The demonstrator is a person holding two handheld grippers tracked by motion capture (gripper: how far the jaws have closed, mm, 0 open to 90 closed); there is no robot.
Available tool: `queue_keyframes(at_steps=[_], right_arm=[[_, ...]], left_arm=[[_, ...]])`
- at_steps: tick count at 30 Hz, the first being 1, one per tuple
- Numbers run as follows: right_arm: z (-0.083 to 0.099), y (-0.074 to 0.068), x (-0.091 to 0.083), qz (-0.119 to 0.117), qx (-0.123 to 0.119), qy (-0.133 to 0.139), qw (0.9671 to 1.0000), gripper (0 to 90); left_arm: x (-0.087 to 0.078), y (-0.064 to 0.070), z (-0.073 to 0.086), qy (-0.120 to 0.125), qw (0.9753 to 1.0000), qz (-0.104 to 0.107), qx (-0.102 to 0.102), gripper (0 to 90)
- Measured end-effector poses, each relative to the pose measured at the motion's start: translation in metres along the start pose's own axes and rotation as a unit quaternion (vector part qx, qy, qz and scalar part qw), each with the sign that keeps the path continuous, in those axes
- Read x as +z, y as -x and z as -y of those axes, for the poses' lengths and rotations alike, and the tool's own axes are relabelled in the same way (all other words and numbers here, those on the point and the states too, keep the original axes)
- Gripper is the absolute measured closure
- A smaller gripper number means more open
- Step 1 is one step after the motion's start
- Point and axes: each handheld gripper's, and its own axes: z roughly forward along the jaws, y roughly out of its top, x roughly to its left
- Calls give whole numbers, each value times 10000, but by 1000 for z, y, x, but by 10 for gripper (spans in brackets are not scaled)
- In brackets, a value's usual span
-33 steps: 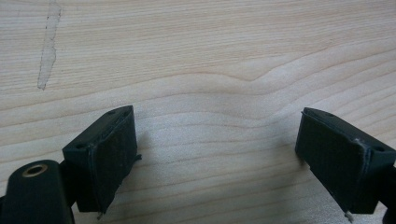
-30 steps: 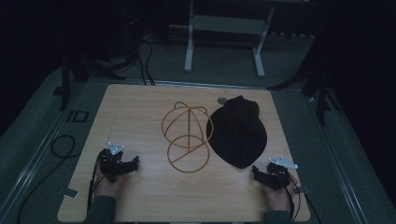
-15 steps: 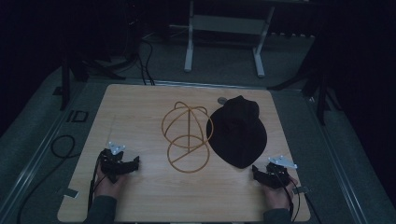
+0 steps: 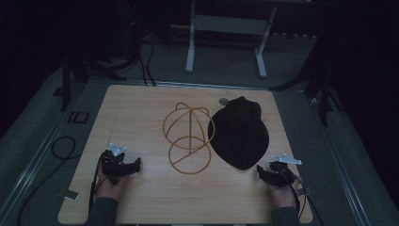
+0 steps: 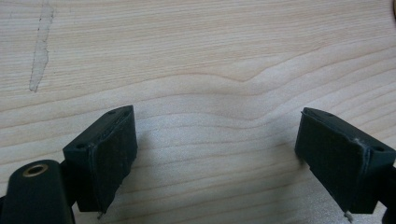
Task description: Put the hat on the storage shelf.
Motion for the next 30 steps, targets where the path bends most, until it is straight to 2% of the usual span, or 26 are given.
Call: queue_keyframes(at_steps=[3, 6, 10, 11, 12, 13, 20, 23, 30], right_arm=[[-3, 1, -3, -32, -5, 37, 10000, 419], [-10, -2, -11, -155, -232, 42, 9996, 452], [-13, -5, -14, -188, -370, 25, 9991, 471], [-19, -9, -16, -223, -555, -12, 9982, 494], [-19, -9, -16, -223, -555, -12, 9982, 494], [-22, -12, -16, -195, -652, -54, 9977, 504], [-33, -18, -18, -228, -799, -110, 9965, 567], [-40, -20, -21, -293, -915, -83, 9953, 626], [-53, -24, -25, -254, -1098, -122, 9936, 627]], left_arm=[[0, 0, 0, 0, 10000, -2, 2, 133], [0, 0, 0, 10, 10000, 1, -4, 133], [0, 0, 0, 12, 10000, 1, -6, 133], [0, 1, 0, 21, 10000, 2, -12, 133], [0, 1, 0, 21, 10000, 2, -12, 133], [0, 1, 0, 23, 10000, 3, -19, 133], [0, 1, 0, 18, 10000, 9, 1, 133], [0, 1, 0, 9, 10000, 11, 3, 133], [0, 1, 0, 6, 10000, 9, 10, 133]])
